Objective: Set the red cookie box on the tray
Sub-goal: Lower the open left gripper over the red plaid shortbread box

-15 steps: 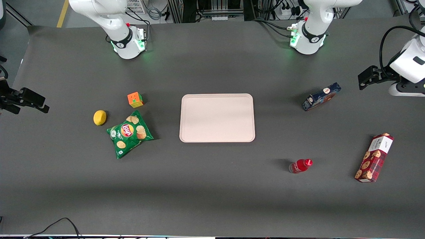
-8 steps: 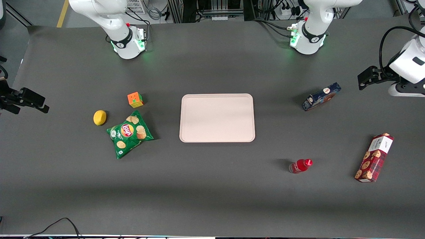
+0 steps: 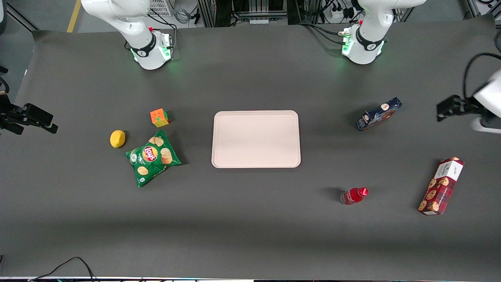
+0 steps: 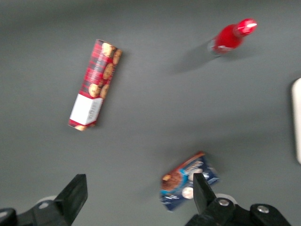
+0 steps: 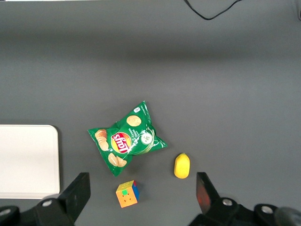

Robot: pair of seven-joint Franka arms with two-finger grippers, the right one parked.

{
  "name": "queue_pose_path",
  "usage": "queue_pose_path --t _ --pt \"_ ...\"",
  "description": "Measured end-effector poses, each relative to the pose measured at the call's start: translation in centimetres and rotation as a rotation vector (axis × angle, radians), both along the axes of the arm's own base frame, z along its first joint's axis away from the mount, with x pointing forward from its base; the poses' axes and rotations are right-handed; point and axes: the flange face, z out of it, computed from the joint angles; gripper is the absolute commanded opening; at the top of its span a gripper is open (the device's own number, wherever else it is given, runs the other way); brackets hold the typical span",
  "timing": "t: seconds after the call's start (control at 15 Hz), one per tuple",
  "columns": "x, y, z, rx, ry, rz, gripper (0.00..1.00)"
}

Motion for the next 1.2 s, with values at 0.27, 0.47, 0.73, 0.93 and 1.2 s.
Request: queue_pose_path --t 0.27,0.47,0.73,0.93,1.2 --pt "2.4 9.2 -5.1 0.017 -0.016 -0.107 1.0" --pt "3.8 11.9 -9.9 0.018 0.008 -0.135 1.0" --pt "5.9 12.0 -16.6 0.042 0.003 -0.178 1.0" --pt "7.2 12.3 -22.3 0.073 -0.024 -0.257 1.0" --pt "8.0 12.9 -27.4 0.094 -0.021 -0.318 1.0"
